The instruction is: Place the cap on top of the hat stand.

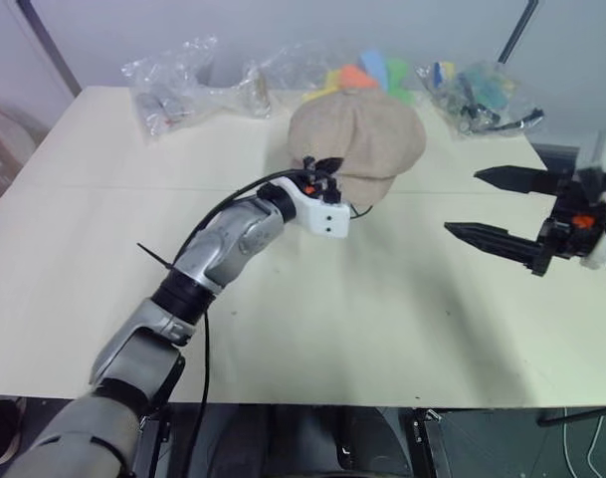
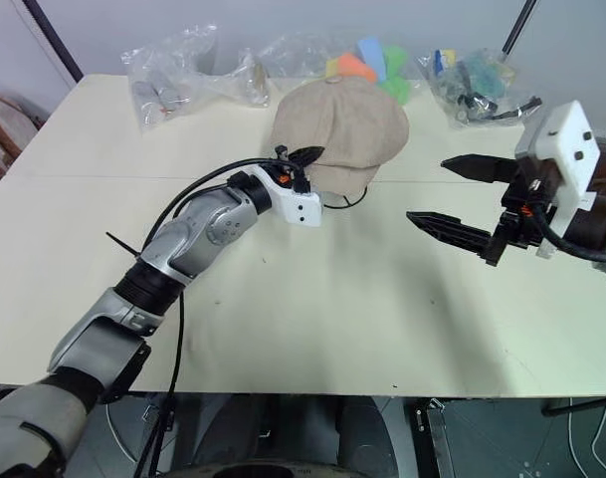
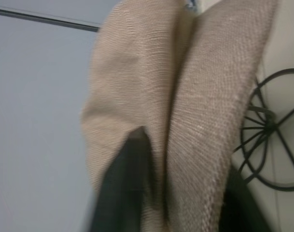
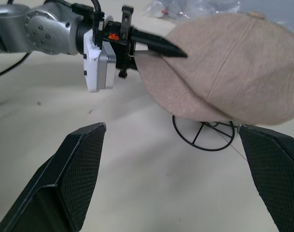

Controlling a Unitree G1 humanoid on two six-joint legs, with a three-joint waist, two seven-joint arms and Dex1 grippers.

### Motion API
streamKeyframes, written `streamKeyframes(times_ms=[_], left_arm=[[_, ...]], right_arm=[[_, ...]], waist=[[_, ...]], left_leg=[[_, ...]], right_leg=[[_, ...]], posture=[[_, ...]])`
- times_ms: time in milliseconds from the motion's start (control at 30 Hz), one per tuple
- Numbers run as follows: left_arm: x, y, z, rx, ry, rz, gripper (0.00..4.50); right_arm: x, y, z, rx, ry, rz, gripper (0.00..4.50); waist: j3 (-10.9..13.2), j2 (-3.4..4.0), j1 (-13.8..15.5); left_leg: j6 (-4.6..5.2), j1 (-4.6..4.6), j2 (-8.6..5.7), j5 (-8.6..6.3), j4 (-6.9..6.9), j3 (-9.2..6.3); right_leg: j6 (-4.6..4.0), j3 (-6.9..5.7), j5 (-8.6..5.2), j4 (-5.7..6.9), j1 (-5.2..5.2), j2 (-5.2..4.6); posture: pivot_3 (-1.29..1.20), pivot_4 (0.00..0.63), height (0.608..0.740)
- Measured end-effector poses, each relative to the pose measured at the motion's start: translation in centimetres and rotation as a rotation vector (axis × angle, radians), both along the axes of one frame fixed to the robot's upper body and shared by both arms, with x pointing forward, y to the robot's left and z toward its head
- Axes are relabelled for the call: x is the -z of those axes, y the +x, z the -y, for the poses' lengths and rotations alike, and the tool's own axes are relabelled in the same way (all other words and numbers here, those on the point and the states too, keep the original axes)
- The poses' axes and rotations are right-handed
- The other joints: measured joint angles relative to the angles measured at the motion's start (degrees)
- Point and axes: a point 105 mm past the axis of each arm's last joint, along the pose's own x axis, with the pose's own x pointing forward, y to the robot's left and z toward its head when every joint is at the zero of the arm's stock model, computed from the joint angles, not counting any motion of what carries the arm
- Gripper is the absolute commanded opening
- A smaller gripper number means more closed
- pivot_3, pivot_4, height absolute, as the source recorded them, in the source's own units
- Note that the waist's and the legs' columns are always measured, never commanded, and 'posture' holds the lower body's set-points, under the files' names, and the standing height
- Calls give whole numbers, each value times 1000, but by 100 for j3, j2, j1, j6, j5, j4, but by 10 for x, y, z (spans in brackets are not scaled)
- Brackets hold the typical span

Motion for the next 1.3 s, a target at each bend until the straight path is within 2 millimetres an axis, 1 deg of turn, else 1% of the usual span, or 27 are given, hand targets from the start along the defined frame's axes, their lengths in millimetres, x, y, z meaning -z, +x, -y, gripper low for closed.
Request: streamKeyframes(times_ms=[100,133,233,367,433,500,567,600,667,700,767,800,867,900,1000,1100,1133,1233,1300], left_arm=[[7,-3,-7,-12,3,-20,4285],[12,-5,-10,-13,4,-35,4474],[19,-14,-25,-13,-31,-94,4474],[19,-29,-51,-16,-93,-153,4474],[19,-38,-63,-20,-123,-185,4474],[24,-45,-78,-35,-163,-257,4474],[31,-54,-98,-50,-246,-396,4474],[33,-57,-105,-54,-283,-462,4474],[36,-70,-123,-44,-368,-637,4474],[35,-74,-130,-39,-393,-696,4474],[30,-88,-145,-12,-459,-863,4474],[24,-94,-154,2,-512,-972,4474],[7,-106,-165,53,-585,-1124,4474],[-2,-111,-167,83,-604,-1175,4474],[-23,-114,-165,156,-630,-1206,4474],[-30,-111,-163,170,-649,-1206,4474],[-31,-110,-163,167,-657,-1204,4474],[-35,-104,-164,158,-674,-1186,4474],[-40,-102,-162,161,-676,-1167,4500]], right_arm=[[7,3,0,26,-34,2,4500],[9,4,0,32,-44,2,4500],[20,5,-3,44,-95,0,4500],[42,7,-10,42,-180,-14,4500],[51,9,-12,47,-238,10,4500],[62,12,-13,61,-307,40,4500],[73,17,-17,69,-369,93,4500],[76,19,-19,73,-378,122,4500],[82,23,-30,71,-407,202,4500],[85,24,-34,63,-417,225,4500],[85,28,-51,46,-421,323,4500],[83,31,-63,40,-416,398,4500],[81,39,-81,26,-434,516,4500],[82,43,-89,19,-448,565,4500],[81,62,-114,18,-471,695,4500],[77,73,-133,12,-500,813,4500],[77,77,-136,20,-512,840,4500],[85,87,-141,33,-548,862,4500],[89,93,-144,45,-567,874,3930]], waist=[[0,1,-14],[0,1,-14],[0,1,-14],[-1,2,-3],[-1,2,-2],[-1,2,-11],[-1,3,-20],[-1,3,-24],[-1,3,-59],[0,5,-69],[0,4,-116],[0,4,-144],[1,5,-164],[1,5,-158],[0,4,-151],[0,4,-153],[0,4,-153],[0,3,-159],[0,3,-160]], left_leg=[[0,0,1,0,-2,1],[0,0,1,0,-2,1],[0,0,3,0,-2,1],[0,1,4,0,0,1],[0,1,4,0,1,1],[0,2,4,0,0,2],[-1,4,7,0,-1,1],[-1,5,7,0,0,1],[-1,6,9,1,-3,1],[-2,8,10,1,-4,1],[-3,10,10,1,-4,-3],[-5,10,11,3,-4,-6],[-8,15,10,5,-4,-8],[-8,20,8,5,-4,-9],[-8,28,4,5,-4,-7],[-11,28,4,6,-10,-8],[-11,26,4,6,-12,-8],[-13,26,3,7,-16,-7],[-14,26,3,8,-16,-7]], right_leg=[[0,1,0,1,-3,0],[0,1,0,2,-3,0],[0,1,0,5,-6,0],[0,1,0,5,-5,-1],[0,1,0,3,-1,-2],[-1,1,0,2,-2,-2],[-1,0,0,3,-3,0],[-2,1,0,4,-4,0],[-3,0,-1,5,-6,2],[-3,0,-1,5,-5,3],[-4,-1,-2,5,-2,4],[-4,-3,-2,7,-2,5],[-5,-4,-3,7,0,7],[-7,-4,-4,7,5,7],[-19,-3,-11,5,15,6],[-6,-2,-3,8,12,7],[-6,-2,-3,8,10,7],[-6,-2,-2,9,8,7],[-6,-1,-2,11,7,7]], posture=[[0,150,740],[0,150,740],[0,150,740],[0,150,740],[0,150,740],[0,150,740],[0,150,740],[0,150,740],[0,150,740],[0,150,740],[0,150,740],[0,150,740],[0,150,740],[0,150,740],[0,150,740],[0,150,740],[0,150,740],[0,150,740],[0,150,740]])
